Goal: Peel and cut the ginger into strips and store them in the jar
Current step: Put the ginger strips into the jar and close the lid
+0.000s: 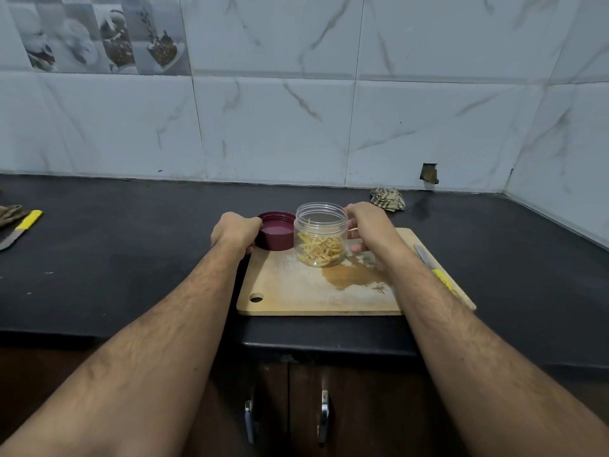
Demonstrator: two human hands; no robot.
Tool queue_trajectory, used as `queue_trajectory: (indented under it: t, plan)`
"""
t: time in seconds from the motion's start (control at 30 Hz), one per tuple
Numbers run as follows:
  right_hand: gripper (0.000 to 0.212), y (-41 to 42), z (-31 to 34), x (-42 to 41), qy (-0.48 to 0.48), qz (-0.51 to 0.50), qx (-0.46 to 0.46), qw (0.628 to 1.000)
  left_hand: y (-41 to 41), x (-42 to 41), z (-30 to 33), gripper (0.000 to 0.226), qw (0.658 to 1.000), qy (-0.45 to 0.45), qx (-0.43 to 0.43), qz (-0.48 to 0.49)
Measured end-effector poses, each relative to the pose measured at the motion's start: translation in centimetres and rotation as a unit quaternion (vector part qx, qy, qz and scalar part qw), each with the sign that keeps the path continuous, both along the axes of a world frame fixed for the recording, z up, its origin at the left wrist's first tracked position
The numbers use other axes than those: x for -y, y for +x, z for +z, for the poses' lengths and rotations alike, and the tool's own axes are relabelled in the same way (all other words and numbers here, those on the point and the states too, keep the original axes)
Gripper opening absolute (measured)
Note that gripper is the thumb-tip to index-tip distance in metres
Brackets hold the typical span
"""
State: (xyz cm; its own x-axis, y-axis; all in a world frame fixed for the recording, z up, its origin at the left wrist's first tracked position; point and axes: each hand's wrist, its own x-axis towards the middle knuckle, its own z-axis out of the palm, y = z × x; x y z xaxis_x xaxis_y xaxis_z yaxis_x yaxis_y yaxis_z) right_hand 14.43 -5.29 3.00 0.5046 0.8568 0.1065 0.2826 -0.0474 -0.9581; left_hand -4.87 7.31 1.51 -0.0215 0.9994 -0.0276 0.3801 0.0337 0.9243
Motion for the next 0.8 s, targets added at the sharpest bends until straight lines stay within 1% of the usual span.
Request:
queue_trajectory:
  t: [0.1,0.17,0.2,0.23,0.3,0.33,0.37,0.4,0.43,0.47,0.53,0.6,0.63,0.73,0.77,0.8]
  plan:
    - [0.033,-0.2,-0.4,0.4,-0.004,0.016,0.003,1.0,-0.1,0.0,0.0,0.017,0.998,0.0,0.054,0.018]
    - [0.034,-0.2,-0.7,0.8,-0.008,0.027,0.023,0.999,-0.4,0.4,0.4,0.017,0.995,0.006,0.1,0.018]
    - [0.037,-0.1,-1.0,0.9,-0.009,0.031,0.036,0.999,-0.5,0.8,0.8,0.013,0.992,0.016,0.123,0.016]
    - [0.047,0.1,-1.2,1.0,-0.012,0.037,0.046,0.998,-0.6,0.9,1.0,0.012,0.989,0.028,0.147,0.012]
    - [0.077,0.2,-1.5,1.4,-0.022,0.054,0.049,0.997,-0.8,1.3,1.5,0.031,0.982,0.046,0.185,-0.005]
    - [0.088,0.3,-1.7,1.6,-0.025,0.066,0.048,0.996,-0.8,1.5,1.8,0.032,0.979,0.064,0.193,-0.018]
    - [0.091,0.2,-1.9,1.8,-0.025,0.08,0.055,0.995,-0.8,1.7,2.0,0.024,0.977,0.084,0.194,-0.032]
    - [0.086,0.1,-2.2,1.9,-0.021,0.088,0.069,0.994,-0.9,2.2,2.4,0.016,0.975,0.107,0.187,-0.05]
    - [0.08,0.0,-2.5,1.9,-0.014,0.085,0.081,0.993,-0.8,2.5,2.8,0.015,0.973,0.131,0.178,-0.068]
    - [0.077,-0.2,-2.9,1.8,-0.002,0.075,0.088,0.993,-0.8,2.8,3.0,0.018,0.97,0.155,0.166,-0.089]
    - [0.07,-0.6,-3.5,1.9,0.02,0.05,0.095,0.994,-0.6,3.3,3.5,0.032,0.962,0.195,0.136,-0.131]
    - [0.064,-0.6,-3.9,1.7,0.029,0.038,0.092,0.995,-0.3,3.8,4.2,0.042,0.954,0.229,0.091,-0.168]
    - [0.065,-0.7,-4.0,1.7,0.032,0.037,0.088,0.995,-0.1,4.1,4.5,0.044,0.95,0.243,0.065,-0.187]
    - [0.086,-0.5,-4.2,1.7,0.034,0.038,0.08,0.995,0.4,5.1,5.2,0.046,0.928,0.287,-0.004,-0.237]
    - [0.085,-0.4,-4.3,1.6,0.036,0.039,0.077,0.996,0.6,5.4,5.4,0.047,0.92,0.303,-0.033,-0.247]
    - [0.08,-0.4,-4.4,1.6,0.039,0.041,0.074,0.996,0.8,5.7,5.6,0.047,0.91,0.321,-0.069,-0.255]
